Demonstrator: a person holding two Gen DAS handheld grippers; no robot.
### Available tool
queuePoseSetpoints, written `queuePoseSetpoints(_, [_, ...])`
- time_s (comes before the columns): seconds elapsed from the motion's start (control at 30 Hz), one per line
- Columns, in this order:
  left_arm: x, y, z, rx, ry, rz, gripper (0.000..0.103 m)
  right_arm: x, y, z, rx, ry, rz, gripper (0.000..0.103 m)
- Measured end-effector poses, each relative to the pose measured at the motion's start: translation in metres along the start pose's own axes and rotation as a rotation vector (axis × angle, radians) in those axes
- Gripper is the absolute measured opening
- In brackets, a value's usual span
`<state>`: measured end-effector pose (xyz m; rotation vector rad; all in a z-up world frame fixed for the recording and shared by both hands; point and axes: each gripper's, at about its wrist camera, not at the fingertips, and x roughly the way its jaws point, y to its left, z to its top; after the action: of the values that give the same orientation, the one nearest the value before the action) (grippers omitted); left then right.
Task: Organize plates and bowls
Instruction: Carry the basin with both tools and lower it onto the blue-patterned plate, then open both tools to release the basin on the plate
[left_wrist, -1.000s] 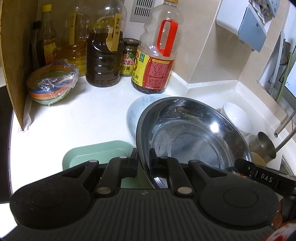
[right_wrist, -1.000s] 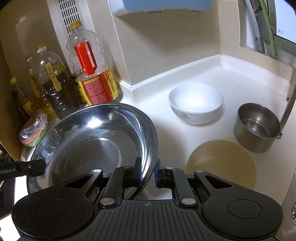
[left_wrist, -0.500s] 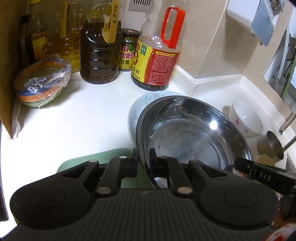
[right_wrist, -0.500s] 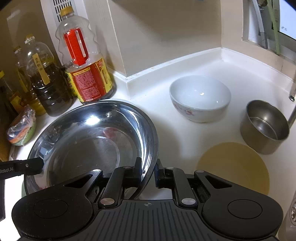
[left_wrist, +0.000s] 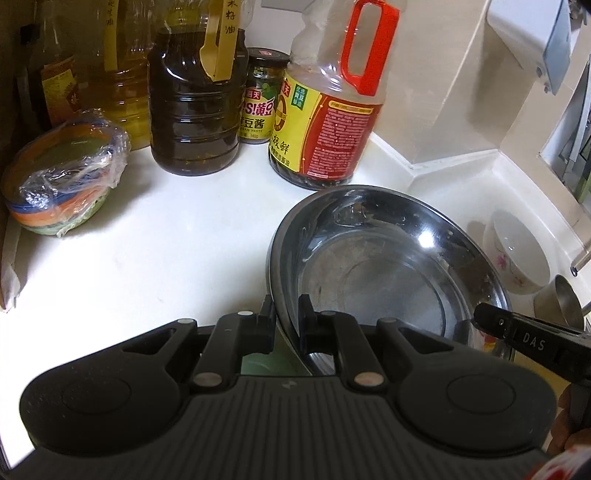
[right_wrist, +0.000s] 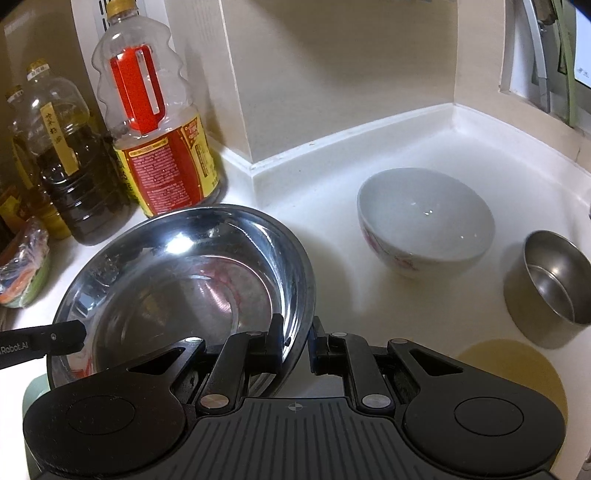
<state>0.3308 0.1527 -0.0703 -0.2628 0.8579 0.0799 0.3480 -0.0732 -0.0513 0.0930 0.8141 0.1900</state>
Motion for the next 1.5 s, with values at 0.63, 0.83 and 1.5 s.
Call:
queuePoseSetpoints(0.63, [0.021,0.008,0.003,0.032,-0.002,0.011,0.010,0.022,-0.001,-0.008,0.027,-0.029,0.021,0.013])
queuePoseSetpoints(0.83, [0.023,0.008,0.004,0.054,-0.002,0.008,0.010,0.023,-0.001,-0.010,0.021,-0.032,0.022,0.013])
queuePoseSetpoints(1.5, [-0.060,-0.008,-0.021,0.130,-0.106,0.018,0.032,-0.040,-0.007,-0.013,0.026,-0.086,0.142,0.068])
